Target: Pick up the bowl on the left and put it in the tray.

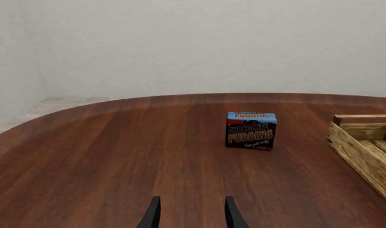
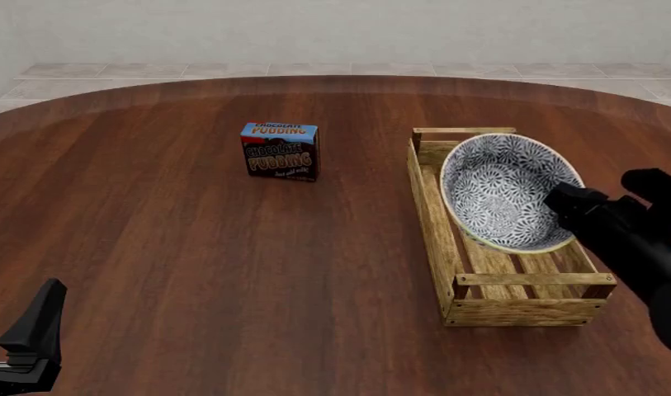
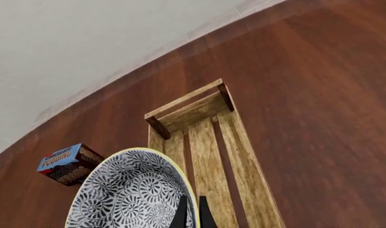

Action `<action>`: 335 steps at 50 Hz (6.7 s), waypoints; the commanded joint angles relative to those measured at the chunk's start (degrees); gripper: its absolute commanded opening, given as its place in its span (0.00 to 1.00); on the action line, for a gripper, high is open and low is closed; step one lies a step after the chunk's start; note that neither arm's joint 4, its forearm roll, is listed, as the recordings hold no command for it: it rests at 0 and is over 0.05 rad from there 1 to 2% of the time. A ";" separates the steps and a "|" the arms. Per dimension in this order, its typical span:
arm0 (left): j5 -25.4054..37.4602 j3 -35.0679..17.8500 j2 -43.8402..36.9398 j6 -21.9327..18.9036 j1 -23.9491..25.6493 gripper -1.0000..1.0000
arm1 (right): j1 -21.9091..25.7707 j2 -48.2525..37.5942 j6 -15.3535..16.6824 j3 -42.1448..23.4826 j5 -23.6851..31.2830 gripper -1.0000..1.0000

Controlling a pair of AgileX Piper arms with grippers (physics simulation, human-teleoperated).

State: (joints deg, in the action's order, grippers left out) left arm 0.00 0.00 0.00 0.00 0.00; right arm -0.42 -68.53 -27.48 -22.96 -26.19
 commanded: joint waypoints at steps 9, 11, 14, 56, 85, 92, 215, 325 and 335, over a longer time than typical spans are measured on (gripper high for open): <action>0.00 0.00 0.00 0.00 0.00 1.00 | -0.51 -1.22 -1.15 -0.20 -0.99 0.00; 0.00 0.00 0.00 0.00 0.00 1.00 | -0.67 -1.06 -0.90 -0.26 -0.85 0.00; 0.00 0.00 0.00 0.00 0.00 1.00 | -1.05 -1.56 -0.94 -0.10 -1.26 0.00; 0.00 0.00 0.00 0.00 0.00 1.00 | -1.60 -6.40 -1.45 -0.56 -3.89 0.00; 0.00 0.00 0.00 0.00 0.00 1.00 | -2.01 -10.01 -1.23 -0.70 -6.37 0.00; 0.00 0.00 0.00 0.00 0.00 1.00 | -1.95 -10.36 -1.08 -0.95 -6.40 0.00; 0.00 0.00 0.00 0.00 0.00 1.00 | -3.39 -25.19 4.00 -8.41 -10.90 0.00; 0.00 0.00 0.00 0.00 0.00 1.00 | -4.10 -30.89 5.93 -11.09 -12.31 0.00; 0.00 0.00 0.00 0.00 0.00 1.00 | -3.82 -31.07 6.31 -10.87 -12.74 0.00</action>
State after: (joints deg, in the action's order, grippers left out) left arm 0.00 0.00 0.00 0.00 0.00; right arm -4.37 -99.67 -21.16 -33.77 -38.52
